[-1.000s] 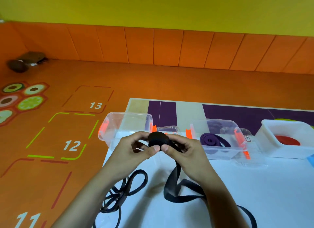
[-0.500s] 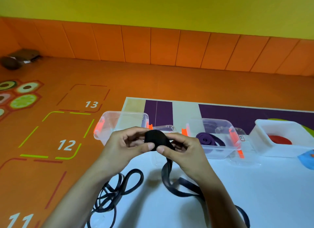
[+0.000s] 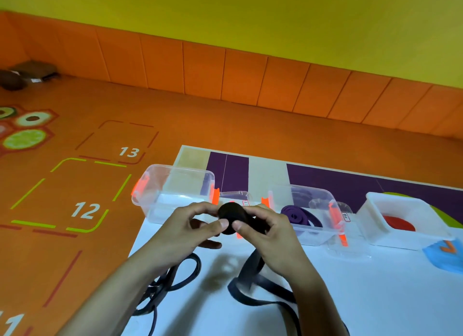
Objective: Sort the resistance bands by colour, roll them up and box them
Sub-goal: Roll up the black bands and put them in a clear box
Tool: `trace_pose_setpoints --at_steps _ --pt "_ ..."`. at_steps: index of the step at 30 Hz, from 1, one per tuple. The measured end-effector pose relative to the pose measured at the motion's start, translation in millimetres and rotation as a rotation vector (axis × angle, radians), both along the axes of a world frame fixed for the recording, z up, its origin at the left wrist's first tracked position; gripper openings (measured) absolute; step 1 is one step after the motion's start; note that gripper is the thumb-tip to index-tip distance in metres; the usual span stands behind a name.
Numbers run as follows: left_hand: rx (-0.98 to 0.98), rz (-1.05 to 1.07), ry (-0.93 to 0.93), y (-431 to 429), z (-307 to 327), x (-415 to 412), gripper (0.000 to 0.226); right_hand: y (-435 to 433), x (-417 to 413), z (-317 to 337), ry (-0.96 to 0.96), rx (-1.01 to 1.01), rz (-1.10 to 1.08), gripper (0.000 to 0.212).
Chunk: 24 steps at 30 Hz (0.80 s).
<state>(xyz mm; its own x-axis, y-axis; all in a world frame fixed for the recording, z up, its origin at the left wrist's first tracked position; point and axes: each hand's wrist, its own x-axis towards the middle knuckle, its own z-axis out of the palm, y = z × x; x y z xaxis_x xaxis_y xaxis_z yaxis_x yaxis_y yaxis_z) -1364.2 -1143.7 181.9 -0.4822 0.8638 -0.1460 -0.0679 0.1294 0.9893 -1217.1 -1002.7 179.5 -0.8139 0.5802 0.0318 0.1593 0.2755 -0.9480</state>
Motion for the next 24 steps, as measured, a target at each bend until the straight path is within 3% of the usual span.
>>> trace_pose_setpoints --at_steps 5,9,15,18,24 --pt "-0.01 -0.092 0.133 -7 11 -15 0.05 -5 1 4 -0.079 0.071 0.078 0.018" --pt "-0.109 -0.169 0.44 -10 14 -20 0.032 -8 -4 5 -0.082 0.073 0.061 0.022" --pt "-0.128 -0.216 0.693 -14 1 -17 0.025 -11 -10 -1 -0.099 0.064 0.045 0.026" --pt "-0.051 -0.165 0.636 -15 -6 -16 0.024 -10 -12 -2 -0.033 0.029 0.033 0.027" --pt "0.164 0.007 0.184 -9 -8 -16 0.032 -8 -12 -6 0.142 -0.179 -0.016 0.027"
